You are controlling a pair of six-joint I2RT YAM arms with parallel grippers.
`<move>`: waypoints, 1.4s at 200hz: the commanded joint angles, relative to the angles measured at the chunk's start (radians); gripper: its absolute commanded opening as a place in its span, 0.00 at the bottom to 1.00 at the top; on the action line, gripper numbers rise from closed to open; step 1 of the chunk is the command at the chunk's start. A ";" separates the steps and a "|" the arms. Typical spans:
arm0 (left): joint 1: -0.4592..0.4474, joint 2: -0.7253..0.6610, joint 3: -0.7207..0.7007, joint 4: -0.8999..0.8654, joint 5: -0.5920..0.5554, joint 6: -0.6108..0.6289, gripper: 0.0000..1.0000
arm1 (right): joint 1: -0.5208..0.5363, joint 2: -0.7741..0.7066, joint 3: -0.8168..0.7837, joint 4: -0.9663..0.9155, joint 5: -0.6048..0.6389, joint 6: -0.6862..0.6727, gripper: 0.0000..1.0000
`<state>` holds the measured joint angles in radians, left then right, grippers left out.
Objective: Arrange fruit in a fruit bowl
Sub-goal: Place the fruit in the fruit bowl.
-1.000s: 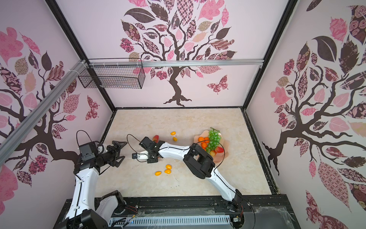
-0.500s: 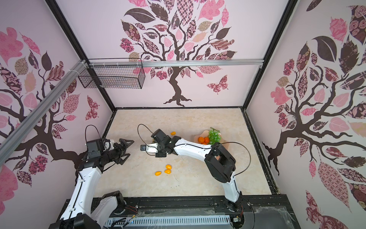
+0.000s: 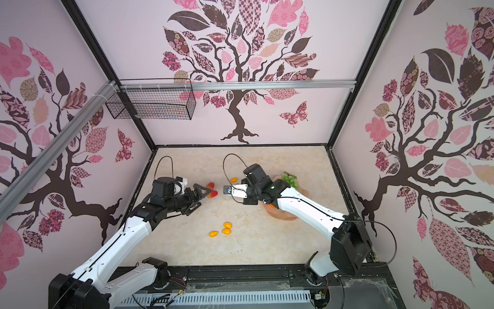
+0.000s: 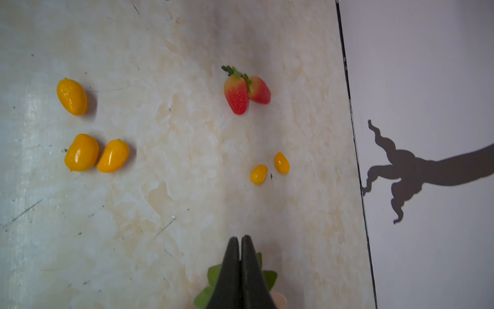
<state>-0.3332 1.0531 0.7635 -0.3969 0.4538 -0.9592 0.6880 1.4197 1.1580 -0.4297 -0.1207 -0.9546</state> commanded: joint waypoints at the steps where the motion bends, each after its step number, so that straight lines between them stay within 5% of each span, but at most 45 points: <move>1: -0.074 0.043 0.061 0.069 -0.069 -0.018 0.98 | -0.069 -0.100 -0.046 -0.099 -0.032 -0.060 0.00; 95: -0.285 0.273 0.208 0.155 -0.072 -0.001 0.98 | -0.283 -0.130 -0.160 -0.113 0.092 -0.171 0.00; 208: -0.422 0.513 0.438 0.073 0.035 0.124 0.98 | -0.464 -0.177 -0.406 0.239 0.088 -0.136 0.00; 280: -0.459 0.567 0.556 -0.015 0.002 0.167 0.98 | -0.501 -0.158 -0.451 0.389 0.080 -0.063 0.00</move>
<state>-0.7765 1.6203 1.2606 -0.3878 0.4767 -0.8219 0.1940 1.2686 0.6968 -0.0982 -0.0299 -1.0603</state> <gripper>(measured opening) 0.980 0.056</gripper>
